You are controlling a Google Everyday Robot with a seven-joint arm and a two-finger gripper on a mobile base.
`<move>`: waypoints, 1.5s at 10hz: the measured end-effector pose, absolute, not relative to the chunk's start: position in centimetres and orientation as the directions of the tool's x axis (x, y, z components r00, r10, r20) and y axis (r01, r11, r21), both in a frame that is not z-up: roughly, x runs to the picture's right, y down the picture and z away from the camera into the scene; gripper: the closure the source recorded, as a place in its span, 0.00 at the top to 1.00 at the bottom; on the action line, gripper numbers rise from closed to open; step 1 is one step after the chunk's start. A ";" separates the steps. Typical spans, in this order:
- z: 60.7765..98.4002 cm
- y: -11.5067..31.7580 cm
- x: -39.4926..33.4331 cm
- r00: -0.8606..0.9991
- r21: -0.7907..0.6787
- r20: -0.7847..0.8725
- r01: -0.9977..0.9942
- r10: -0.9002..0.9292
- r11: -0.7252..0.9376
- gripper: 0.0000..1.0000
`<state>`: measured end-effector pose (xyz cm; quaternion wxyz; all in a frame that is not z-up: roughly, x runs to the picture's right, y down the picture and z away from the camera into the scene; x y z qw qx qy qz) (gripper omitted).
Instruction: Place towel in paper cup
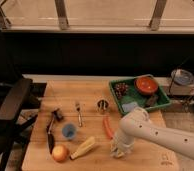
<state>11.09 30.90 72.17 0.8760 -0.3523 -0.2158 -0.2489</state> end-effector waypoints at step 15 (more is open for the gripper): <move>71.6 18.5 23.5 0.959 -0.589 0.274 0.224 -0.070 0.777 0.52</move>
